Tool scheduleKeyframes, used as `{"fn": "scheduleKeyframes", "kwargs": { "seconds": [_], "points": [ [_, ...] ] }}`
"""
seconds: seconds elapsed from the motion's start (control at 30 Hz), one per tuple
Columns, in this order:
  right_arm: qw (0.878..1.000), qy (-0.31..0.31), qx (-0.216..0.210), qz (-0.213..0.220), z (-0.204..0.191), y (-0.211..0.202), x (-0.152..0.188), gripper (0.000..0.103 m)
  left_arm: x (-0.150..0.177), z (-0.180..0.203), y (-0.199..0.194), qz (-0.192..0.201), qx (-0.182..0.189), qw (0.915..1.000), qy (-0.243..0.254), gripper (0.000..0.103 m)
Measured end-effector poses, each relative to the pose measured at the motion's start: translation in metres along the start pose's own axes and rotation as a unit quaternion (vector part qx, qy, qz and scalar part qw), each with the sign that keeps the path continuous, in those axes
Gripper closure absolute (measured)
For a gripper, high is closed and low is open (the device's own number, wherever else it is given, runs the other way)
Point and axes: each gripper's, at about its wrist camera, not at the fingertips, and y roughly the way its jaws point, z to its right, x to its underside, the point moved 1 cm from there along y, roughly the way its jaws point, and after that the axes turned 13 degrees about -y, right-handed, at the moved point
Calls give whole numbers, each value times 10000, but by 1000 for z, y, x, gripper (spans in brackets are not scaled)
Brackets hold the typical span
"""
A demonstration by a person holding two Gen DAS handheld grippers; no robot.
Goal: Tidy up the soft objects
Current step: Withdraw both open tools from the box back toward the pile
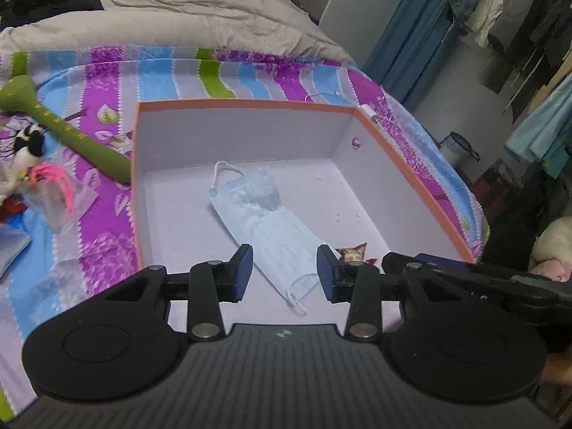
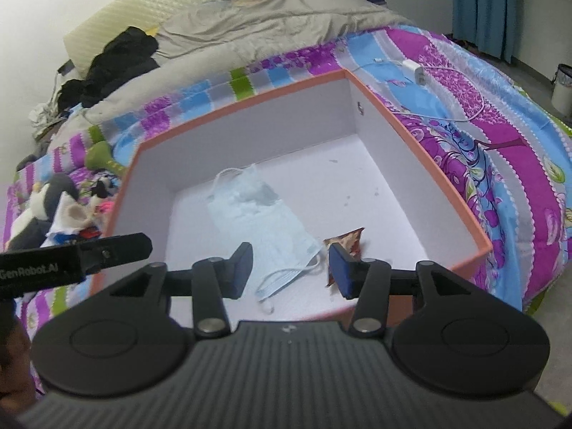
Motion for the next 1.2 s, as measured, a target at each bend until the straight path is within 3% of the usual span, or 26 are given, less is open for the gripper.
{"fn": "scheduleKeyframes", "kwargs": {
  "seconds": [0.67,0.9,1.07,1.2],
  "points": [
    [9950,-506,-257,820,-81,-120,38,52,72,-24,-166,842,-12,9964,-42,58],
    [9923,-673,-485,916,-111,-142,57,52,101,-43,-209,1047,-43,9943,-174,58],
    [9858,-1202,-567,1028,-143,-154,68,52,116,-59,-232,1166,-178,9927,-259,55],
    [9836,-1184,-886,1033,-158,-156,73,52,127,-73,-249,1243,-302,9913,-319,54]
  ]
}}
